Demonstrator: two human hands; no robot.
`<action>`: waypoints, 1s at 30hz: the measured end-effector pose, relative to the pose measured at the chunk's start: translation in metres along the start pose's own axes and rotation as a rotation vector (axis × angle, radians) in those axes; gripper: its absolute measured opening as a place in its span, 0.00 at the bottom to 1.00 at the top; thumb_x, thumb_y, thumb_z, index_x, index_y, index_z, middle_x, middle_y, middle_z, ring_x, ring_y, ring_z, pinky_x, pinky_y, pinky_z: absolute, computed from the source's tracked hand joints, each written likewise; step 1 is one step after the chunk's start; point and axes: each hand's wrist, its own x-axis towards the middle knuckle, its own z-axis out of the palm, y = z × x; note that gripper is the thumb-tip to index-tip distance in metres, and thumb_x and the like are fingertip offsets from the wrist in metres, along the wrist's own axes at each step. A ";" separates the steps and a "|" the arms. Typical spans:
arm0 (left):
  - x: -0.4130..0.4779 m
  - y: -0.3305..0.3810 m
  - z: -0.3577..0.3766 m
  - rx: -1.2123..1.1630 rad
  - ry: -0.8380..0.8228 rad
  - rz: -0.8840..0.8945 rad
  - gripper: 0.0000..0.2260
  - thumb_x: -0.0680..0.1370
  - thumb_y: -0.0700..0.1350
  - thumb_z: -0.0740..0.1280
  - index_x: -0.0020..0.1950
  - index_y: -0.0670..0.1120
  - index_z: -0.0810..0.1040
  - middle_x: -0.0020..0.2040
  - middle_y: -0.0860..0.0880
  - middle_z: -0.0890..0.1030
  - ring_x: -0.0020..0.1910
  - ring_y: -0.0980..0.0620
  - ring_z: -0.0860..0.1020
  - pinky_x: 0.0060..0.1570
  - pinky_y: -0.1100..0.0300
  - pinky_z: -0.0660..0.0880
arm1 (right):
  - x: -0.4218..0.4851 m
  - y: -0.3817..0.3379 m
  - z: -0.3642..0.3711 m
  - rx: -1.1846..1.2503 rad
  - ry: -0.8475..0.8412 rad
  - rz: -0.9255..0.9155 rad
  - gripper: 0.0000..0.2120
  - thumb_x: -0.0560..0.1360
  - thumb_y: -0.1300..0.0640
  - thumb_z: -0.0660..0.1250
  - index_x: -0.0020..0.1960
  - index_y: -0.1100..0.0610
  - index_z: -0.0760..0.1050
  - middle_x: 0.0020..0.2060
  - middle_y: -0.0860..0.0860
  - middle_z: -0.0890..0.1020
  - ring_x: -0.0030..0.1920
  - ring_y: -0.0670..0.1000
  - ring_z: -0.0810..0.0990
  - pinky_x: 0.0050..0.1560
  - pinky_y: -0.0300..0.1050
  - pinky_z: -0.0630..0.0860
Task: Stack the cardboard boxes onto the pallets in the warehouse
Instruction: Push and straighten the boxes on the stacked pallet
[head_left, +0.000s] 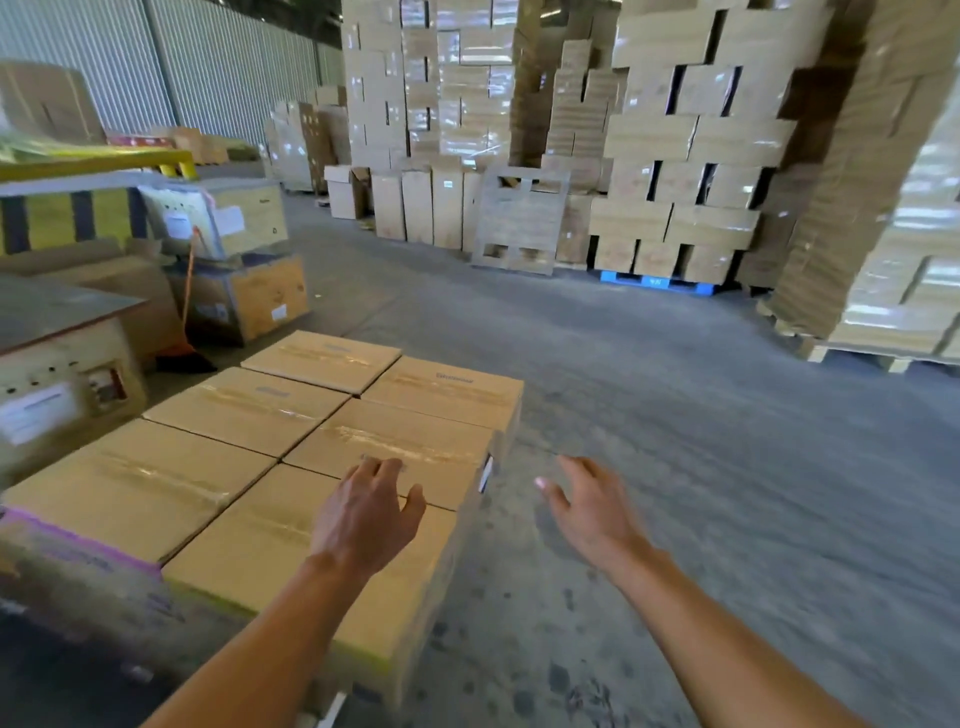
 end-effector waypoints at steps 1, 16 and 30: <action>0.003 0.017 0.006 0.008 0.007 -0.014 0.21 0.80 0.55 0.63 0.68 0.46 0.75 0.62 0.44 0.80 0.61 0.43 0.78 0.55 0.50 0.78 | 0.010 0.015 -0.008 -0.020 -0.009 -0.025 0.26 0.81 0.37 0.56 0.66 0.56 0.74 0.65 0.56 0.77 0.66 0.61 0.73 0.63 0.53 0.73; 0.155 0.075 0.065 0.125 0.103 -0.226 0.20 0.79 0.55 0.63 0.68 0.47 0.75 0.63 0.45 0.79 0.59 0.44 0.79 0.53 0.51 0.78 | 0.220 0.057 0.002 0.094 -0.092 -0.380 0.56 0.66 0.23 0.31 0.71 0.58 0.72 0.69 0.53 0.75 0.69 0.57 0.71 0.66 0.49 0.69; 0.137 0.084 0.133 0.197 0.320 -0.896 0.22 0.80 0.54 0.62 0.71 0.47 0.72 0.66 0.45 0.76 0.62 0.44 0.76 0.53 0.51 0.75 | 0.324 0.003 0.108 0.147 -0.386 -0.970 0.25 0.82 0.42 0.59 0.71 0.58 0.72 0.68 0.57 0.75 0.65 0.60 0.73 0.63 0.53 0.73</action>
